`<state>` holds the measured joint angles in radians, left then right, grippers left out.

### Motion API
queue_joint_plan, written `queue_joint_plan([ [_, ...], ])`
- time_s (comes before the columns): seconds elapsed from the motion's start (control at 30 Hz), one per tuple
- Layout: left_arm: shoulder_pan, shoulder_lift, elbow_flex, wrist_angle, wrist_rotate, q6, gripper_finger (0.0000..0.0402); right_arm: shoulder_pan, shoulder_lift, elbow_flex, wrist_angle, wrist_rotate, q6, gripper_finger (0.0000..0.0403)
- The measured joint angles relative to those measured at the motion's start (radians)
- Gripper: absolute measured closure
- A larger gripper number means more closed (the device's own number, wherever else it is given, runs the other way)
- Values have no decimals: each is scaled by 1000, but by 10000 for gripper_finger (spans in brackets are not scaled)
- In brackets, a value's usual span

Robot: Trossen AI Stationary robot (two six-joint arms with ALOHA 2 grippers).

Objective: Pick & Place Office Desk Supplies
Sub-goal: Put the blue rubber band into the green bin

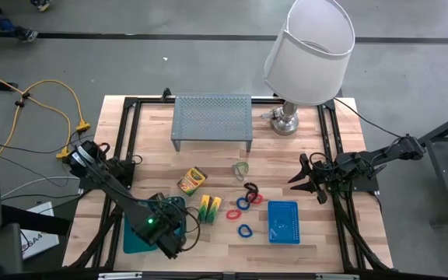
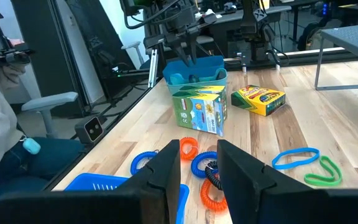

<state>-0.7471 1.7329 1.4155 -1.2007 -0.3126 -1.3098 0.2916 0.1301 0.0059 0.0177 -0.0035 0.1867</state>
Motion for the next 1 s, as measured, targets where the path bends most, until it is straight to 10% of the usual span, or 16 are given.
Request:
queue_joint_plan([
  [0.3,47,-13,0,1,-63,133,329,0,0,0,0,0,0,309],
  [0.63,278,-37,0,184,-134,735,329,0,0,0,0,0,0,309],
  [1.0,557,-42,1,503,87,1279,329,0,0,0,0,0,0,309],
])
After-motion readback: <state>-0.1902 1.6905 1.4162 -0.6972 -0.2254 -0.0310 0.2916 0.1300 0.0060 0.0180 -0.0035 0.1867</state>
